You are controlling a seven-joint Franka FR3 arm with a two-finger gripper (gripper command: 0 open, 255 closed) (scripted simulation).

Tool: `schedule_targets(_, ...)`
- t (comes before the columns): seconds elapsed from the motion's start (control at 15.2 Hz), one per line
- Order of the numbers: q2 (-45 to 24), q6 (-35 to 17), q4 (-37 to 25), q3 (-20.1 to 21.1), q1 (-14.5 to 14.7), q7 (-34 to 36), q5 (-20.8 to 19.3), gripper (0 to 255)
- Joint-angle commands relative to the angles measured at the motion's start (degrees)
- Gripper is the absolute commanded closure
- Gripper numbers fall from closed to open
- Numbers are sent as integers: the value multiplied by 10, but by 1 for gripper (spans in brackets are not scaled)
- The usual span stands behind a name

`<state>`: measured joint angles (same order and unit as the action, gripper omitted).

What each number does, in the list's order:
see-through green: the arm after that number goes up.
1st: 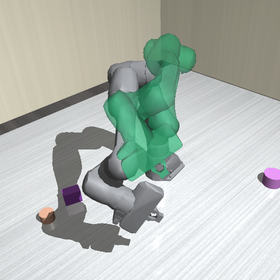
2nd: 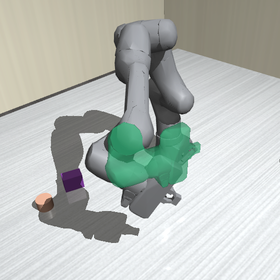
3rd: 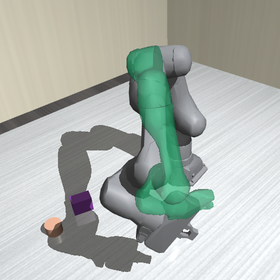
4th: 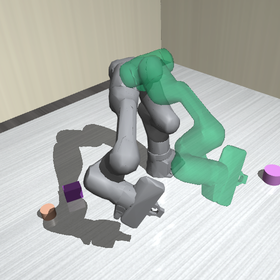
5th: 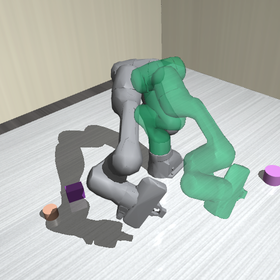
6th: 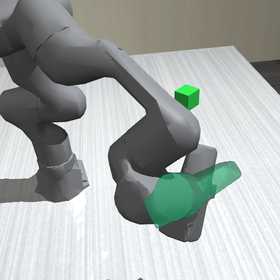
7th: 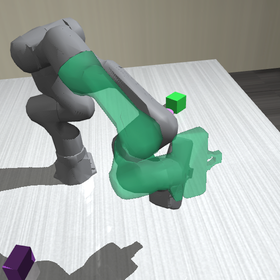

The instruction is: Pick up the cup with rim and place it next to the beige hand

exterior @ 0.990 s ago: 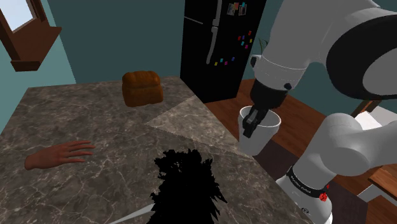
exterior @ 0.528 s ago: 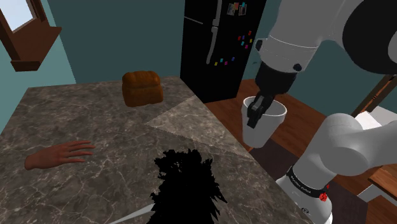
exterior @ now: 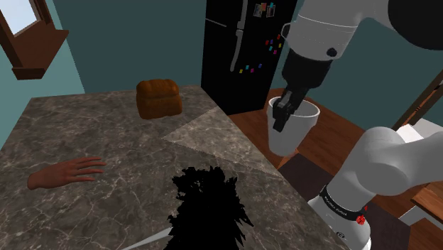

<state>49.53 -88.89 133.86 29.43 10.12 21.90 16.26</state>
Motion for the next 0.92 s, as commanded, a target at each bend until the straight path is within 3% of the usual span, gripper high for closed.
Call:
schedule_targets(0.0, -38, -15, -28, 20, -14, 11, 0, 255)
schedule_targets(0.46, -204, -62, -156, 116, -82, 71, -33, 255)
schedule_targets(0.66, -286, -72, -221, 168, -114, 111, -69, 255)
schedule_targets(0.86, -383, -74, -295, 229, -143, 165, -129, 255)
